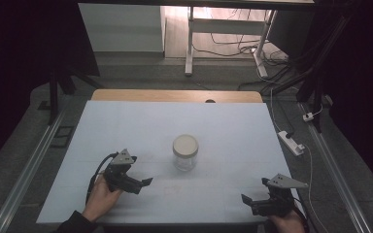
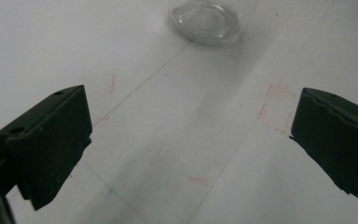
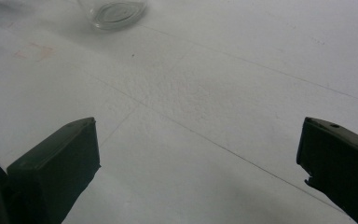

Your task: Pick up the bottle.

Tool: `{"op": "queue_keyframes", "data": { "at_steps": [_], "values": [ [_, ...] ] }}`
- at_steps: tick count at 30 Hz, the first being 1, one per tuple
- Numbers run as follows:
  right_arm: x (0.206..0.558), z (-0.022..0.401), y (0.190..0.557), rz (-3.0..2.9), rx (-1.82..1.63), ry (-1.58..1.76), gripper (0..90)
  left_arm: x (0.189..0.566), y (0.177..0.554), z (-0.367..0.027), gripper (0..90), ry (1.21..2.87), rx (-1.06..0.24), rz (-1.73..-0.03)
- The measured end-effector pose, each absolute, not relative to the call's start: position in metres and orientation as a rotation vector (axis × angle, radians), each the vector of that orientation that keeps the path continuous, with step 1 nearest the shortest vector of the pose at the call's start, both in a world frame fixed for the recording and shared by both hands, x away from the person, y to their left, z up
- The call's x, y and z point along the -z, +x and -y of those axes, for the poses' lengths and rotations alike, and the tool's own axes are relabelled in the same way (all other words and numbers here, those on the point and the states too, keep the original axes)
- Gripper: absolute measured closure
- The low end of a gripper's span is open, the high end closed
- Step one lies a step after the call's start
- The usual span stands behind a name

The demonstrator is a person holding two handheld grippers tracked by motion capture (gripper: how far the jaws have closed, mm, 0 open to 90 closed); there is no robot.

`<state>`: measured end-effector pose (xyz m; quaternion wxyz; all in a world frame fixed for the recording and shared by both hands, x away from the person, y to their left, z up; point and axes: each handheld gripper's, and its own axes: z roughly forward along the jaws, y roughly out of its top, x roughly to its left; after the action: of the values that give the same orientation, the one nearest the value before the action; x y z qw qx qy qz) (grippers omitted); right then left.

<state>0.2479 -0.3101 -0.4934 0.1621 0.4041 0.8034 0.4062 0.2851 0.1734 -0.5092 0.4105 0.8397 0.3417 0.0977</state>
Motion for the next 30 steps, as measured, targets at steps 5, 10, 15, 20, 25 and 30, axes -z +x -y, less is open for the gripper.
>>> {"op": "queue_keyframes", "data": {
  "at_steps": [5, 10, 15, 20, 25, 30],
  "values": [
    [0.493, 0.310, 0.248, -2.294, -1.159, 1.153, 0.0, 0.508, 0.295, -0.162, 0.0, 2.117, -0.239, -0.857],
    [0.494, 0.310, 0.248, -2.295, -1.158, 1.153, 0.0, 0.509, 0.309, -0.150, 0.0, 2.122, -0.230, -0.825],
    [0.494, 0.310, 0.248, -2.295, -1.158, 1.152, 0.0, 0.510, 0.319, -0.140, 0.0, 2.129, -0.220, -0.791],
    [0.494, 0.310, 0.248, -2.297, -1.157, 1.152, 0.0, 0.512, 0.332, -0.123, 0.0, 2.160, -0.207, -0.706],
    [0.494, 0.310, 0.248, -2.300, -1.156, 1.152, 0.0, 0.514, 0.342, -0.112, 0.0, 2.159, -0.195, -0.681],
    [0.494, 0.310, 0.248, -2.303, -1.154, 1.152, 0.0, 0.518, 0.352, -0.101, 0.0, 2.145, -0.172, -0.676]
  ]
}}
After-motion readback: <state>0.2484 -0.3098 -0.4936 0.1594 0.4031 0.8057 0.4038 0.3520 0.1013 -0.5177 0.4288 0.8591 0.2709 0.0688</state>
